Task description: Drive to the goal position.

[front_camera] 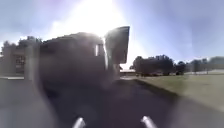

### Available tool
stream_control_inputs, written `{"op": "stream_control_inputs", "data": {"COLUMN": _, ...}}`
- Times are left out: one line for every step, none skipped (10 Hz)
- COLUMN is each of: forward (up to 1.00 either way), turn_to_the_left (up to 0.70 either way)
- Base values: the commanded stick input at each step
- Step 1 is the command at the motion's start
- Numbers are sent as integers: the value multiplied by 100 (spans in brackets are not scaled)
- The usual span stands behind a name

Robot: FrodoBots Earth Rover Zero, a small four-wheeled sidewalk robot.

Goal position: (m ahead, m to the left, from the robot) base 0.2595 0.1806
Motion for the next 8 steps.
{"op": "stream_control_inputs", "data": {"forward": 70, "turn_to_the_left": 0}}
{"op": "stream_control_inputs", "data": {"forward": 70, "turn_to_the_left": 0}}
{"op": "stream_control_inputs", "data": {"forward": 57, "turn_to_the_left": 0}}
{"op": "stream_control_inputs", "data": {"forward": 43, "turn_to_the_left": 0}}
{"op": "stream_control_inputs", "data": {"forward": 28, "turn_to_the_left": 0}}
{"op": "stream_control_inputs", "data": {"forward": 14, "turn_to_the_left": 0}}
{"op": "stream_control_inputs", "data": {"forward": 0, "turn_to_the_left": 0}}
{"op": "stream_control_inputs", "data": {"forward": 0, "turn_to_the_left": 0}}
